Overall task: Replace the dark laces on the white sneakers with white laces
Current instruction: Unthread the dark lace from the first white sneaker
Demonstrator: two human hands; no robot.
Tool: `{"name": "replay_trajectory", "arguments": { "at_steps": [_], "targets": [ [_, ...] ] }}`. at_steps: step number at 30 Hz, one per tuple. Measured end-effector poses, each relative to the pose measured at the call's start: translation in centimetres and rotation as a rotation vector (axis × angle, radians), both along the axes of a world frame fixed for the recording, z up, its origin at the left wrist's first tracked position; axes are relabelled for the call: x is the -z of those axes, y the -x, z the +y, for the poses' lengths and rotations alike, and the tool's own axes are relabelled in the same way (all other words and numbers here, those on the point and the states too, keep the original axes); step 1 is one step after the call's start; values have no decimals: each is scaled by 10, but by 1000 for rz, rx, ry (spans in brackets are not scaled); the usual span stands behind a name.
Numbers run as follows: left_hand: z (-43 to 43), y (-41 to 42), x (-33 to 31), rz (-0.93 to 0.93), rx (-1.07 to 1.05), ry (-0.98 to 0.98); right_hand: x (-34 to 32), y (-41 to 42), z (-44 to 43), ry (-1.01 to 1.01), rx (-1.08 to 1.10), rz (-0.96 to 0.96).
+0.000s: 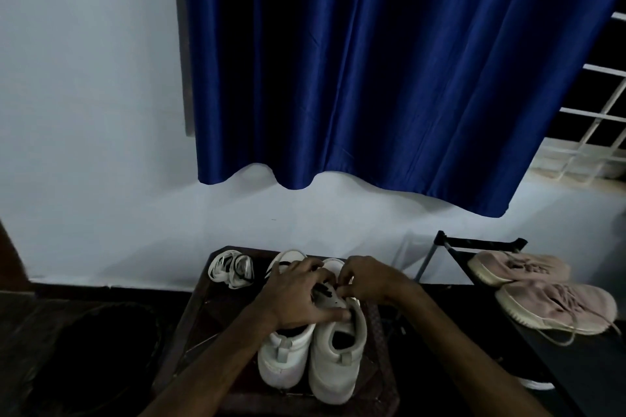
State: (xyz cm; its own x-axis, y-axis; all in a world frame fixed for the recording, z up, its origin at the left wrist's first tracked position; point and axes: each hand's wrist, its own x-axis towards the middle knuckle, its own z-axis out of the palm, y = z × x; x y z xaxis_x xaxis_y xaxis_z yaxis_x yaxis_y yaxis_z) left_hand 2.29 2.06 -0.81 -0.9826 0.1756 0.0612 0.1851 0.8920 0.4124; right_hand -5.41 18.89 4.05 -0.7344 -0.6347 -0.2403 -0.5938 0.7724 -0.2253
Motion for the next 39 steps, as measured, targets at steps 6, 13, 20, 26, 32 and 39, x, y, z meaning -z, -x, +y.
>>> {"name": "replay_trajectory", "arguments": {
  "at_steps": [6, 13, 20, 26, 32, 39],
  "targets": [
    [-1, -1, 2, 35, -4, 2, -6, 2, -5, -86, 46, -114],
    [-1, -1, 3, 36, -3, 16, -7, 9, -14, -202, 80, -87],
    [0, -1, 0, 12, -9, -47, -15, 22, 43, -76, 200, 108],
    [0, 2, 5, 45, -4, -55, -15, 29, 90, -45, 344, 243],
    [-1, 0, 4, 17, -9, -59, -12, 5, 8, -30, 27, 64],
    [-1, 2, 5, 18, -13, -37, -9, 3, -4, -8, 84, 14]
  ]
}}
